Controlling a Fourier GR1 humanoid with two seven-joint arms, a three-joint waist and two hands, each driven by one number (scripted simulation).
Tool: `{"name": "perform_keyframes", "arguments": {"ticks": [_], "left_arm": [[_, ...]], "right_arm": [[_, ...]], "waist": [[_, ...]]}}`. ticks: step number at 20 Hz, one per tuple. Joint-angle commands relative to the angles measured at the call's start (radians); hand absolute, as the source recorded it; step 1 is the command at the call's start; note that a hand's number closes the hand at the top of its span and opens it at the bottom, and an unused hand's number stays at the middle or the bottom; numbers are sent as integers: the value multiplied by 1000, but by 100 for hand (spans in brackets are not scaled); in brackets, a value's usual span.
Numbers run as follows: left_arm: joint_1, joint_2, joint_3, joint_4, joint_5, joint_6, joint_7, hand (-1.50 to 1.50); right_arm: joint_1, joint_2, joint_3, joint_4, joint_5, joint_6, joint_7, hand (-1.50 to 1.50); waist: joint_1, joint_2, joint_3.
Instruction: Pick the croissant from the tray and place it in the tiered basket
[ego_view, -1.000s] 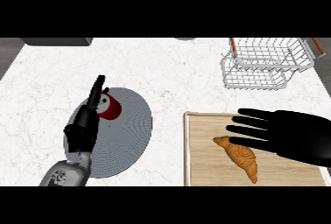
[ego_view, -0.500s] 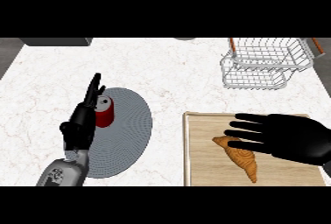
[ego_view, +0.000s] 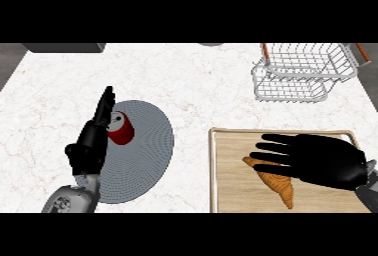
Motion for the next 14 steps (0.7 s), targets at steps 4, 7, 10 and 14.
{"name": "perform_keyframes", "arguments": {"ticks": [4,7,10,14], "left_arm": [[1,-25,-11,-18,-40,4,28,0],[-64,-6,52,54,-5,-47,4,0],[-30,-38,47,110,-18,-34,-69,0],[-43,-39,31,0,-42,-34,54,0]], "right_arm": [[14,100,69,43,100,40,24,-150],[-33,103,41,67,106,77,-15,-150],[-30,108,30,89,111,68,-34,-150],[-16,174,54,108,160,61,-4,-150]], "waist": [[1,1,0],[-2,1,0],[-3,1,0],[0,0,0]]}}
